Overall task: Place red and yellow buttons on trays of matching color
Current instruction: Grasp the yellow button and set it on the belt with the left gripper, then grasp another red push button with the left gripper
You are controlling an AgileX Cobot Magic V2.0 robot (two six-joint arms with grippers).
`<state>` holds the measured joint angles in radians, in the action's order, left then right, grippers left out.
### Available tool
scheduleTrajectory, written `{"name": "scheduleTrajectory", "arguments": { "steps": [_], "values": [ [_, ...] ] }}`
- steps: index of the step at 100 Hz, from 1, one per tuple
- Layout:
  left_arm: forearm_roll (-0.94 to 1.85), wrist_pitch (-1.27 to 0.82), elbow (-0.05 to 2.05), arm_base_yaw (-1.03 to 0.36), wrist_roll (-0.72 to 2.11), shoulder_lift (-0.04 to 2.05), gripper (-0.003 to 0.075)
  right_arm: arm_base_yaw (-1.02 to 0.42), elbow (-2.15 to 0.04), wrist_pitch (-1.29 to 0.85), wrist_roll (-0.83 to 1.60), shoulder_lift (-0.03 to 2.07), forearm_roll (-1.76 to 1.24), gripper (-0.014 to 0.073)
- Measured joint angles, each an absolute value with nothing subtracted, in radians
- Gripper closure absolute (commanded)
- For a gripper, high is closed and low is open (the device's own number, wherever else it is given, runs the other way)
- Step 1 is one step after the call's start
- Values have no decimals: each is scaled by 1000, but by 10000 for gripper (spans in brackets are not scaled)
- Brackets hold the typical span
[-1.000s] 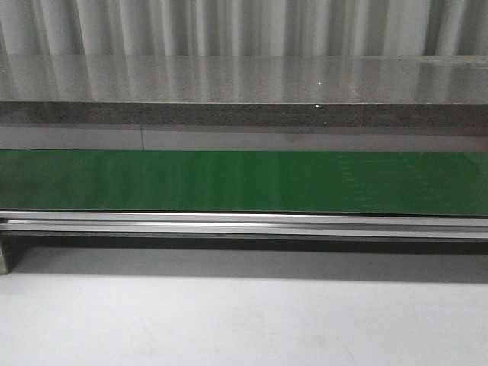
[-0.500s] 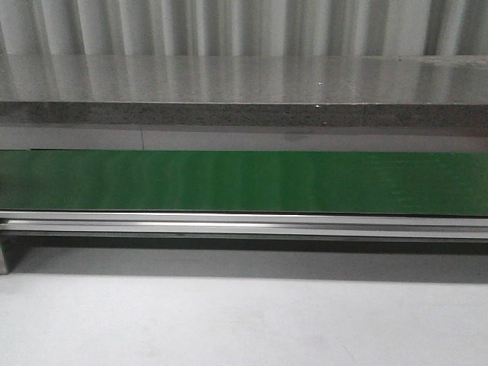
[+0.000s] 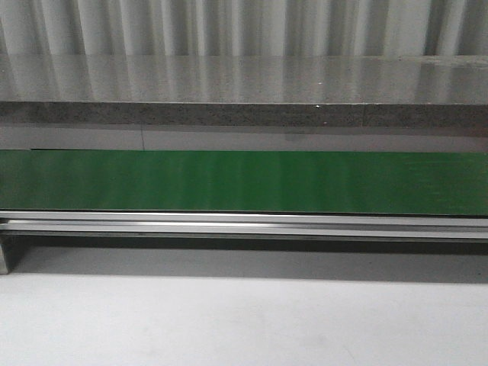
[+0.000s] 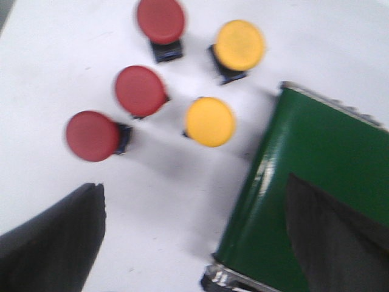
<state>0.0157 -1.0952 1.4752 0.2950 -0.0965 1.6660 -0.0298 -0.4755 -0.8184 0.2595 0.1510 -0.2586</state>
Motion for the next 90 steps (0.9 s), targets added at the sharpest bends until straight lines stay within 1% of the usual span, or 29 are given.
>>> {"name": "scheduleTrajectory", "arguments": {
  "steps": [9, 20, 49, 70, 75, 79, 82, 90],
  "values": [
    [16, -1130, 1475, 365, -79, 1695, 135, -30, -475, -818, 259, 151, -259, 659],
    [16, -1160, 1475, 405, -58, 1747, 135, -30, -475, -818, 259, 151, -259, 659],
    [-12, -1128, 1504, 414, -47, 1913, 135, -30, -475, -818, 259, 151, -259, 659],
    [-33, -1010, 1522, 414, -47, 1963, 139, -30, -475, -818, 259, 151, -259, 659],
    [-34, -999, 1524, 414, -47, 1967, 157, -30, -475, -818, 259, 151, -259, 659],
    [-34, -995, 1524, 414, -47, 1971, 190, -30, -475, -818, 259, 151, -259, 659],
    [-35, -993, 1524, 414, -47, 1976, 222, -30, -475, -818, 259, 151, -259, 659],
    [-38, -990, 1524, 414, -47, 1990, 341, -30, -475, -818, 259, 151, -259, 659]
  ]
}}
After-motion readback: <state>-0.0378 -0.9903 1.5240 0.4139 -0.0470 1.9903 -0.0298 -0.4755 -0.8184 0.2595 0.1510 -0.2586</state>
